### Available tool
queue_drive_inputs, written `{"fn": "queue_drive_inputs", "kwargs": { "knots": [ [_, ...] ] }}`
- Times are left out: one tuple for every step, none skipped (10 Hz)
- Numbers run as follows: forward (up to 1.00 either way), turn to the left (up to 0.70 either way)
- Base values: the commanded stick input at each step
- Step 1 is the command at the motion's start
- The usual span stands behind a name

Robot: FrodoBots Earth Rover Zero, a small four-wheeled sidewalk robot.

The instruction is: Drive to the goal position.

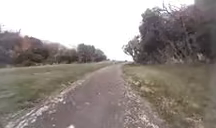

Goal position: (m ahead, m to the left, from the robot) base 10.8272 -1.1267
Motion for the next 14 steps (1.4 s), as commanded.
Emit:
{"fn": "queue_drive_inputs", "kwargs": {
  "knots": [
    [0.6,-0.14],
    [0.6,-0.12],
    [0.6,-0.05],
    [0.6,0.0],
    [0.6,0.0],
    [0.6,0.0],
    [0.6,0.0],
    [0.6,0.0],
    [0.6,0.0],
    [0.6,0.0],
    [0.6,0.0],
    [0.6,0.0],
    [0.6,0.0],
    [0.6,0.0]
  ]
}}
